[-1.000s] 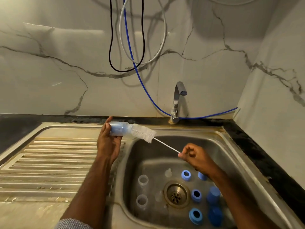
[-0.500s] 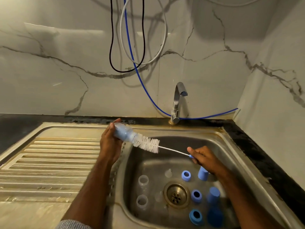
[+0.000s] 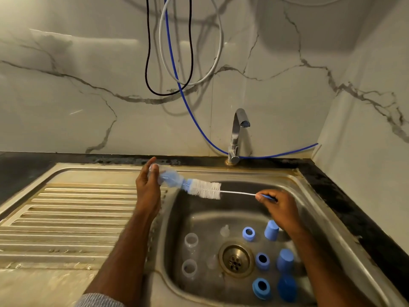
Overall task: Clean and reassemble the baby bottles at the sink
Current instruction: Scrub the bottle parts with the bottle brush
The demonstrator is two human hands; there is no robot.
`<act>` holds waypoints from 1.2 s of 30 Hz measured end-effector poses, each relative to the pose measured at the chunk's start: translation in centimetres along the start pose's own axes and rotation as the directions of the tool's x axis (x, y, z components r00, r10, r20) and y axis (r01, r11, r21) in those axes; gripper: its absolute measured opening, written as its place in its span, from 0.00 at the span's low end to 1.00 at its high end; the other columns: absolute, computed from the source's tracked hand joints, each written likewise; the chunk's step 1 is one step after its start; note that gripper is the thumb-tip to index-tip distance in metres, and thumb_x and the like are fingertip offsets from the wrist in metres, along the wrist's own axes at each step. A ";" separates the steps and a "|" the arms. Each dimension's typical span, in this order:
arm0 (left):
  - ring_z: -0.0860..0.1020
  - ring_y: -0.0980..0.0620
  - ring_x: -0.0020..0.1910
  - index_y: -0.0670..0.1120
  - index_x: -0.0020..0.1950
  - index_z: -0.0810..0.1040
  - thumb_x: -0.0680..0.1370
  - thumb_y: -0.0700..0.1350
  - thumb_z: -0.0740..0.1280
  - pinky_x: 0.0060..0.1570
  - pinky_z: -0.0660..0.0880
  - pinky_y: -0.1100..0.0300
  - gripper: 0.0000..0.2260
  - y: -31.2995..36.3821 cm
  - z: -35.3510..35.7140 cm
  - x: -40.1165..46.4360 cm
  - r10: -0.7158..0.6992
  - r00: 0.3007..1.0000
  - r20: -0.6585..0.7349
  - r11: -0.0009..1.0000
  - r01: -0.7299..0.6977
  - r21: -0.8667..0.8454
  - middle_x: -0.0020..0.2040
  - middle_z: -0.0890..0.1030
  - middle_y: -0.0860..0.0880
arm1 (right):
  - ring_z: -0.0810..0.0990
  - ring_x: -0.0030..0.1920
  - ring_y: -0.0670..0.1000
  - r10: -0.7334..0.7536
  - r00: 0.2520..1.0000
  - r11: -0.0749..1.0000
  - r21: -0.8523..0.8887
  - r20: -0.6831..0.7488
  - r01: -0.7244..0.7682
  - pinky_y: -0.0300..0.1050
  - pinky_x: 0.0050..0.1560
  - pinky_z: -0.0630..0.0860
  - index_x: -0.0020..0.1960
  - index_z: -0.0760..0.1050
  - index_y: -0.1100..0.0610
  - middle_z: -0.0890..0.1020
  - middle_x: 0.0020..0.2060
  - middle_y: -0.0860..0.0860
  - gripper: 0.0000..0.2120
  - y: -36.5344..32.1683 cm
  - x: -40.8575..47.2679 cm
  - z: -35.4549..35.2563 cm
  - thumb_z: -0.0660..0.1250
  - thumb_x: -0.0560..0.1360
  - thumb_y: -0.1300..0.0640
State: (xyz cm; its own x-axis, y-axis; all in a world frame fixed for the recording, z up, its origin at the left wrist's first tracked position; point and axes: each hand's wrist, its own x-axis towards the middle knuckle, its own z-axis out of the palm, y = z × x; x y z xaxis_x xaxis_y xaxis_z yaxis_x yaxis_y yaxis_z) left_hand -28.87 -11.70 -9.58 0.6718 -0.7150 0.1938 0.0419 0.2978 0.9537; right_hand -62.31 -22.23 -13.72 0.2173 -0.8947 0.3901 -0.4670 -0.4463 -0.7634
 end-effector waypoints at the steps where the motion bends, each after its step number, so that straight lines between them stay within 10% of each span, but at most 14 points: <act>1: 0.78 0.41 0.64 0.44 0.72 0.72 0.86 0.44 0.58 0.65 0.75 0.39 0.16 0.0 0.1 -0.1 -0.005 1.000 0.020 1.000 0.005 0.009 0.64 0.77 0.39 | 0.83 0.48 0.45 -0.010 1.000 0.999 0.031 0.025 0.009 0.42 0.53 0.78 0.46 0.84 0.48 0.86 0.42 0.43 0.06 -0.3 -0.1 0.3 0.75 0.75 0.59; 11: 0.76 0.34 0.65 0.39 0.71 0.72 0.86 0.43 0.57 0.65 0.74 0.37 0.16 0.0 0.1 -0.1 -0.012 0.997 0.073 1.000 0.013 -0.015 0.65 0.75 0.34 | 0.82 0.45 0.37 -0.109 0.991 0.990 0.077 -0.079 0.115 0.27 0.49 0.74 0.45 0.84 0.49 0.85 0.39 0.38 0.12 -0.6 0.2 0.0 0.76 0.71 0.65; 24: 0.76 0.35 0.65 0.40 0.70 0.74 0.86 0.45 0.58 0.66 0.74 0.37 0.15 0.0 -0.9 0.7 -0.040 0.999 0.011 0.996 0.041 -0.073 0.65 0.76 0.35 | 0.84 0.45 0.43 -0.055 0.996 0.991 0.119 -0.067 0.063 0.38 0.50 0.79 0.43 0.84 0.45 0.86 0.41 0.41 0.13 0.4 0.3 -0.3 0.77 0.71 0.63; 30: 0.79 0.48 0.60 0.49 0.72 0.72 0.84 0.45 0.59 0.53 0.81 0.55 0.16 0.2 -0.1 -0.2 0.044 0.978 0.206 0.998 -0.054 0.042 0.66 0.77 0.48 | 0.83 0.44 0.40 0.026 0.999 0.984 0.178 -0.048 -0.017 0.32 0.49 0.75 0.42 0.83 0.44 0.86 0.40 0.39 0.11 0.6 0.3 -0.1 0.75 0.74 0.62; 36: 0.83 0.42 0.52 0.47 0.56 0.82 0.80 0.53 0.65 0.46 0.81 0.50 0.12 0.4 -1.3 0.0 0.087 0.975 0.206 0.975 -0.126 0.183 0.51 0.83 0.45 | 0.85 0.45 0.43 0.021 0.998 0.985 0.174 -0.065 -0.010 0.32 0.49 0.77 0.43 0.85 0.47 0.87 0.41 0.43 0.12 1.0 0.5 -1.2 0.78 0.69 0.65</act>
State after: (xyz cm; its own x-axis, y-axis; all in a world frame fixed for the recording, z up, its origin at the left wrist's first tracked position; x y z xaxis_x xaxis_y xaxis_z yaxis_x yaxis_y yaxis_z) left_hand -27.91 -10.73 -9.48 0.5060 -0.8014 0.3190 -0.1791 0.2642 0.9477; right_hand -63.71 -23.05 -13.65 0.1509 -0.9011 0.4066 -0.3124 -0.4337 -0.8452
